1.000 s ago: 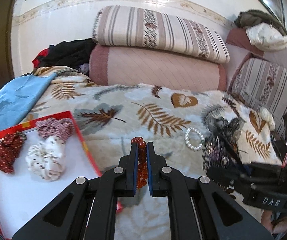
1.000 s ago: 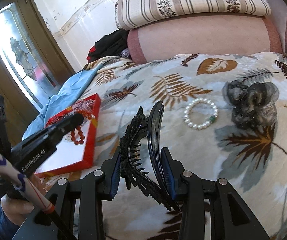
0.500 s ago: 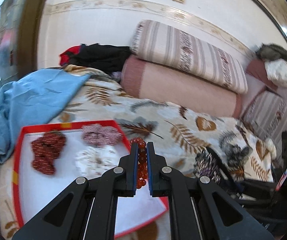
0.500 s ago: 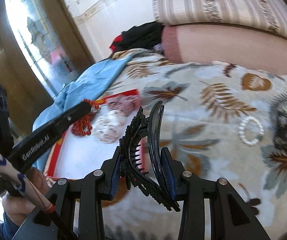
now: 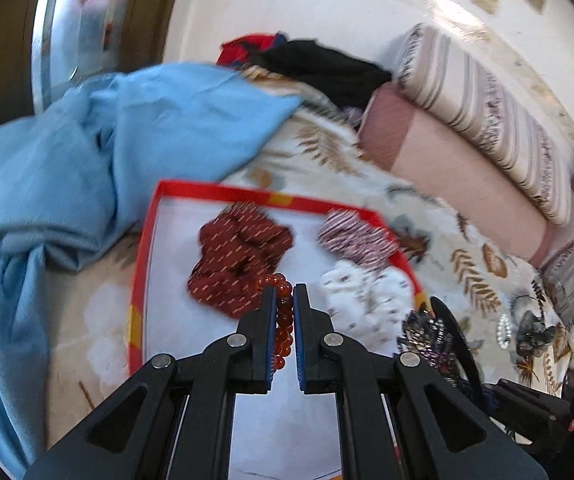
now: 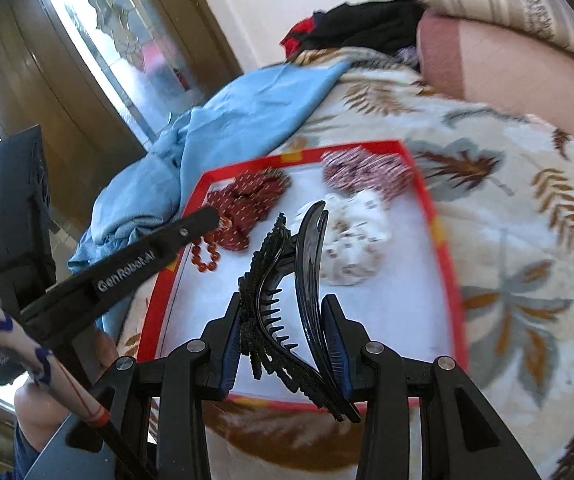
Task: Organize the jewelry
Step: 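Carry both items into the red box and open both tools, then move both open tools back over the bedspread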
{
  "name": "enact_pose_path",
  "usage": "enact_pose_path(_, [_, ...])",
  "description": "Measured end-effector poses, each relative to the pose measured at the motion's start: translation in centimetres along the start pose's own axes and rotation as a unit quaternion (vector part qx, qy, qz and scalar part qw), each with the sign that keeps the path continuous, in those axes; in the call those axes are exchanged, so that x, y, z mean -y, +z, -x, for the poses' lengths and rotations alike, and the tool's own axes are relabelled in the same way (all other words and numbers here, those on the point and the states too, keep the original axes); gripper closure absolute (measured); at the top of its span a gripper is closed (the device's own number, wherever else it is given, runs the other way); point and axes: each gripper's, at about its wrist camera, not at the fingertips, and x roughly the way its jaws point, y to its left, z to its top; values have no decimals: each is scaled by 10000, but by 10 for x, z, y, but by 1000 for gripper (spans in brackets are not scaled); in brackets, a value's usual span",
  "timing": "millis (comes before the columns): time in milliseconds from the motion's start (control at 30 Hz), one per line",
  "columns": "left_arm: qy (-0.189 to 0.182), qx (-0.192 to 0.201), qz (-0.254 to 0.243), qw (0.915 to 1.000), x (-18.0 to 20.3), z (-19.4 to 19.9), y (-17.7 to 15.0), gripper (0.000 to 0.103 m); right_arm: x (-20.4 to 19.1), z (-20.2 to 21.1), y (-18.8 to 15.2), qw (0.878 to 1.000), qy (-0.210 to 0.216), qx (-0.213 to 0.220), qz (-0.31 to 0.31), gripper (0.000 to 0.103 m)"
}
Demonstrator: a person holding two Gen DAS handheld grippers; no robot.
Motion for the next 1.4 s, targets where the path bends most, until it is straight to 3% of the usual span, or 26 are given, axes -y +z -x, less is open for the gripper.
enact_pose_path(300, [339, -557, 258, 9975, -13, -32, -6, 96, -1, -43, 9, 9990, -275, -344, 121, 61])
enact_pose_path(767, [512, -576, 259, 9967, -12, -34, -5, 96, 26, -58, 14, 9972, -613, -425, 32, 59])
enact_pose_path(1000, [514, -552, 283, 9967, -12, -34, -3, 94, 29, -37, 12, 9987, -438, -250, 19, 49])
enact_pose_path(1100, [482, -479, 271, 9973, -10, -30, -2, 82, 28, -23, 10, 9991, -420, -110, 17, 49])
enact_pose_path(1267, [372, -190, 113, 9991, 1, -18, 1, 78, 33, 13, 1, 9994, -263, 172, -110, 49])
enact_pose_path(1400, [306, 101, -116, 9994, 21, -7, -1, 65, 44, 49, -16, 9987, -264, 368, -211, 49])
